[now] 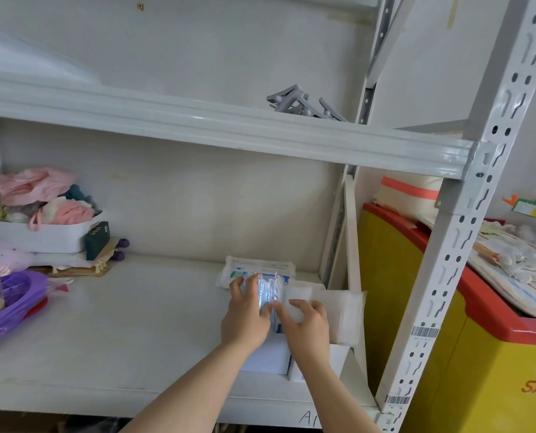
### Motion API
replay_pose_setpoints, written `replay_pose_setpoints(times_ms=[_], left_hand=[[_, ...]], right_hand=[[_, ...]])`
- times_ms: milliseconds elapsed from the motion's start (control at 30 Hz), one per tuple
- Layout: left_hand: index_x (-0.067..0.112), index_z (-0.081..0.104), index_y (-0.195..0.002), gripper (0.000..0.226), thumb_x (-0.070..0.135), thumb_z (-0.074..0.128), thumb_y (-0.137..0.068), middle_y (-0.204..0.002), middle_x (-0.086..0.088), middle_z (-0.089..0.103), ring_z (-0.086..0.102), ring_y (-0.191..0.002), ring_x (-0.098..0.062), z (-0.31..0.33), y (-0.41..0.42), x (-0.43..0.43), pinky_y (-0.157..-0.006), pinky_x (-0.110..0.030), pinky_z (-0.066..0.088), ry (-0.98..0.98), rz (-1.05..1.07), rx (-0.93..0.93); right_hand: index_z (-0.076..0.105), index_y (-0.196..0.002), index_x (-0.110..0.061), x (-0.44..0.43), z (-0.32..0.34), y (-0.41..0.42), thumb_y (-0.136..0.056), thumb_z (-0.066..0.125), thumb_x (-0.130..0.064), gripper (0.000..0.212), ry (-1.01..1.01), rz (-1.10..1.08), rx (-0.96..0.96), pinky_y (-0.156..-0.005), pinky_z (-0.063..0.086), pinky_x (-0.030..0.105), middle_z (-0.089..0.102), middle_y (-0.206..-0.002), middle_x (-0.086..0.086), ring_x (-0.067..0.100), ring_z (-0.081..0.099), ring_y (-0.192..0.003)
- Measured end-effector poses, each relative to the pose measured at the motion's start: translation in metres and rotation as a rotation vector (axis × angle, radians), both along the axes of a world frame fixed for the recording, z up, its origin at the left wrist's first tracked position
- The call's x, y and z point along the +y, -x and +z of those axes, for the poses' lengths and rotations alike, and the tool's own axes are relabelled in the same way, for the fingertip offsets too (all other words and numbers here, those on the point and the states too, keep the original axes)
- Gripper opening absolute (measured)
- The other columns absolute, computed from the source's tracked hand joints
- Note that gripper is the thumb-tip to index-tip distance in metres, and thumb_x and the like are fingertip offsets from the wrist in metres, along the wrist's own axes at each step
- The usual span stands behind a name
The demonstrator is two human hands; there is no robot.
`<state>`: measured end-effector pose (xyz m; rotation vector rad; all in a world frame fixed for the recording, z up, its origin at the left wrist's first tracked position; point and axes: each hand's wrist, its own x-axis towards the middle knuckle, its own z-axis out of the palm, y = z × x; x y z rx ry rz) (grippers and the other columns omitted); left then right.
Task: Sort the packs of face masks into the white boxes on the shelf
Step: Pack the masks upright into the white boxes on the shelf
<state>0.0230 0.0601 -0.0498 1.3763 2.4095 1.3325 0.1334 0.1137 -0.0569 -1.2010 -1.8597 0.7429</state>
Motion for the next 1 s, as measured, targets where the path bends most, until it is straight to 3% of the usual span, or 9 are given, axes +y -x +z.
replay_pose_setpoints(times_ms=[267, 367, 467, 567, 667, 767, 867, 933, 1000], left_hand=[[0.029, 0.03, -0.14, 0.053, 0.033, 0.054, -0.093, -0.148, -0.002, 0.018, 0.056, -0.115, -0.029, 0.005, 0.0, 0.0, -0.088, -0.037, 0.049, -0.01, 0.004, -0.086], [0.03, 0.03, -0.14, 0.059, 0.042, 0.059, -0.089, -0.147, -0.002, 0.02, 0.057, -0.115, -0.029, 0.004, -0.001, -0.001, -0.088, -0.036, 0.05, -0.031, 0.0, -0.094], [0.032, 0.028, -0.14, 0.065, 0.037, 0.063, -0.085, -0.146, -0.002, 0.018, 0.057, -0.113, -0.029, 0.004, 0.001, -0.001, -0.088, -0.038, 0.051, 0.009, -0.037, -0.078], [0.03, 0.027, -0.141, 0.064, 0.025, 0.058, -0.085, -0.147, -0.002, 0.015, 0.058, -0.111, -0.03, 0.005, -0.001, -0.001, -0.086, -0.039, 0.052, 0.041, -0.045, -0.054], [0.028, 0.027, -0.14, 0.061, 0.023, 0.055, -0.086, -0.145, -0.004, 0.018, 0.058, -0.109, -0.031, 0.005, -0.004, 0.0, -0.083, -0.04, 0.053, 0.039, -0.03, -0.033], [0.028, 0.029, -0.138, 0.059, 0.023, 0.055, -0.085, -0.144, -0.004, 0.019, 0.059, -0.108, -0.031, 0.004, -0.004, 0.001, -0.082, -0.04, 0.052, 0.033, -0.026, -0.033], [0.028, 0.028, -0.14, 0.061, 0.019, 0.054, -0.086, -0.146, -0.004, 0.017, 0.058, -0.109, -0.032, 0.004, -0.003, 0.0, -0.082, -0.038, 0.052, 0.046, -0.033, -0.026], [0.027, 0.027, -0.141, 0.06, 0.019, 0.052, -0.087, -0.146, -0.005, 0.016, 0.057, -0.11, -0.033, 0.004, -0.003, -0.001, -0.082, -0.039, 0.051, 0.044, -0.036, -0.026], [0.027, 0.026, -0.141, 0.06, 0.019, 0.052, -0.087, -0.147, -0.005, 0.015, 0.057, -0.11, -0.034, 0.004, -0.003, -0.001, -0.083, -0.04, 0.052, 0.048, -0.038, -0.032]], right_hand=[[0.067, -0.104, -0.029, -0.003, 0.003, 0.016, -0.1, 0.034, -0.044, 0.037, -0.004, 0.072, -0.331, -0.094, 0.041, 0.035, 0.052, -0.108, 0.001, 0.024, 0.04, -0.113], [0.056, -0.07, -0.022, -0.004, 0.004, 0.019, -0.102, 0.034, -0.034, 0.041, 0.056, 0.036, -0.22, -0.095, 0.038, 0.037, 0.058, -0.09, 0.0, 0.022, 0.041, -0.105], [0.041, -0.058, -0.018, -0.005, 0.007, 0.017, -0.102, 0.036, -0.03, 0.046, 0.111, 0.051, 0.028, -0.075, 0.035, 0.031, 0.046, -0.065, -0.002, 0.021, 0.039, -0.081], [0.043, -0.063, -0.009, -0.008, 0.006, 0.012, -0.101, 0.036, -0.028, 0.043, 0.12, -0.003, 0.231, -0.057, 0.034, 0.031, 0.044, -0.06, 0.005, 0.02, 0.041, -0.062], [0.057, -0.106, -0.013, -0.014, 0.006, 0.01, -0.093, 0.051, -0.038, 0.029, 0.03, -0.138, 0.236, -0.077, 0.05, 0.037, 0.06, -0.097, 0.004, 0.024, 0.059, -0.09], [0.022, -0.142, -0.023, -0.019, 0.016, 0.014, -0.083, 0.068, -0.028, 0.075, 0.039, -0.15, 0.211, -0.076, 0.048, 0.033, 0.05, -0.129, 0.007, 0.028, 0.058, -0.102], [0.009, -0.147, -0.028, -0.015, 0.022, 0.019, -0.087, 0.06, -0.007, 0.081, 0.111, -0.242, 0.308, -0.074, 0.052, 0.04, 0.055, -0.109, 0.009, 0.031, 0.06, -0.087], [0.031, -0.138, -0.014, -0.005, 0.023, 0.02, -0.085, 0.06, -0.008, 0.061, 0.28, -0.281, 0.376, -0.072, 0.054, 0.04, 0.059, -0.096, 0.011, 0.03, 0.059, -0.079], [0.056, -0.107, -0.003, 0.002, 0.025, 0.02, -0.083, 0.058, -0.013, 0.026, 0.339, -0.261, 0.239, -0.069, 0.054, 0.038, 0.063, -0.088, 0.012, 0.029, 0.059, -0.075]])
